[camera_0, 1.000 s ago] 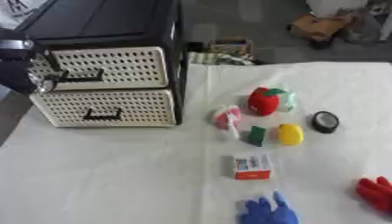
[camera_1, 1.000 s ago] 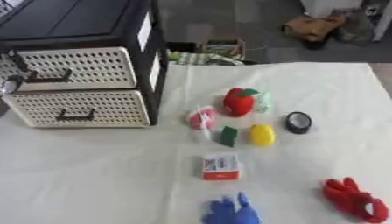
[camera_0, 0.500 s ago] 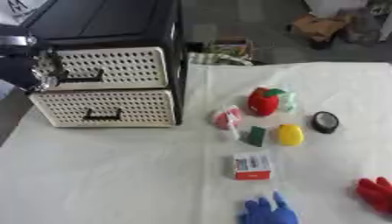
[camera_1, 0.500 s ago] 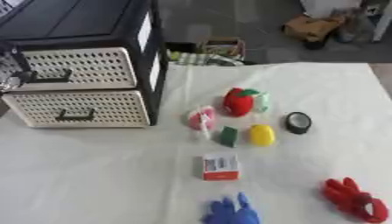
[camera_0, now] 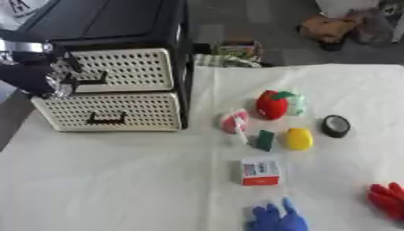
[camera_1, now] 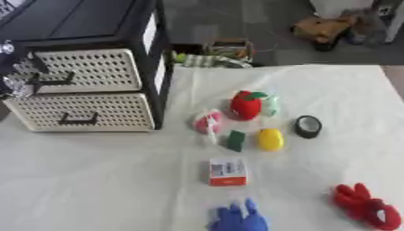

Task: Pick up objects from table and place into drawer.

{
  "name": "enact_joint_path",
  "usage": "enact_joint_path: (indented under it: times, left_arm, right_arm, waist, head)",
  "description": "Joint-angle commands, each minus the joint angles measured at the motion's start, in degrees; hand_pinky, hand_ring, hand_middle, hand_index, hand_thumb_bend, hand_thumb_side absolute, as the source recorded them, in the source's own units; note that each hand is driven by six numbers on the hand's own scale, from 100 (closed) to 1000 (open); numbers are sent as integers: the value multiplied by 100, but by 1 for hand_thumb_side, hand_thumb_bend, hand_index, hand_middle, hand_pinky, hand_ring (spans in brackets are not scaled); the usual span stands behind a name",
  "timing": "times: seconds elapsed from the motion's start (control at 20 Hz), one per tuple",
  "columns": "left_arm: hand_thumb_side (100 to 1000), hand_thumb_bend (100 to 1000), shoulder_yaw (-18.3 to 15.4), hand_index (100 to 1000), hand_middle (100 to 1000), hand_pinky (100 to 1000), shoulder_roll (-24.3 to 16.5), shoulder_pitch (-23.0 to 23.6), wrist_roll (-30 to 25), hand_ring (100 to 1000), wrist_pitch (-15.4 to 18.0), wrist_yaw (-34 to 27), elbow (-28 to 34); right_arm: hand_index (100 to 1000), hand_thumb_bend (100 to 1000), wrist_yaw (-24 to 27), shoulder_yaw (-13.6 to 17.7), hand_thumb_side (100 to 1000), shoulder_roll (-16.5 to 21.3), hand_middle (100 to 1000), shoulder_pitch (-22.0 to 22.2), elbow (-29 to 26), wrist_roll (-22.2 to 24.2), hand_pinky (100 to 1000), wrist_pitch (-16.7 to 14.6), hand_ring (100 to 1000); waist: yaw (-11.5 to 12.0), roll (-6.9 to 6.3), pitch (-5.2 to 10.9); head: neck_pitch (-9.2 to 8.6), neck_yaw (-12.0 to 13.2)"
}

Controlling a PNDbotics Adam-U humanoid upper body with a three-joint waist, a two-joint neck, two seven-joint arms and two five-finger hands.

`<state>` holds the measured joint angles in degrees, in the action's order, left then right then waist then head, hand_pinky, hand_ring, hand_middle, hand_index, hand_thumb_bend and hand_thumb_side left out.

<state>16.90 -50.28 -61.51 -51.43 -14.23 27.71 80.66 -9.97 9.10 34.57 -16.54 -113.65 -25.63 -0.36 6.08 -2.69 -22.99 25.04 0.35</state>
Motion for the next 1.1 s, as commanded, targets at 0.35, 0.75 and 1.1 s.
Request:
enact_joint_path:
  times: [0.35,0.75,1.1]
  left_arm:
    - [408,105,63,920,100,100,-73,-51,-54,100,-74,67,34]
    - [408,105,173,860,100,100,-29,29,-54,100,0,186,-98]
    - [408,105,227,824,100,100,-30,58,-54,100,59,221,-123]
  right_arm:
    - [835,100,35,52,807,92,637,-42,-94,18,797,-20,563]
    - [835,100,42,72,806,70,637,-49,-94,-9,798,-18,564]
    - [836,100,45,86,806,63,636,-44,-94,-32,798,-20,565]
  waist:
    - [-17,3,107]
    - [-37,1,111]
    - [-41,2,126]
  head:
    - [-52,24]
    - [-55,39]
    - [-42,57]
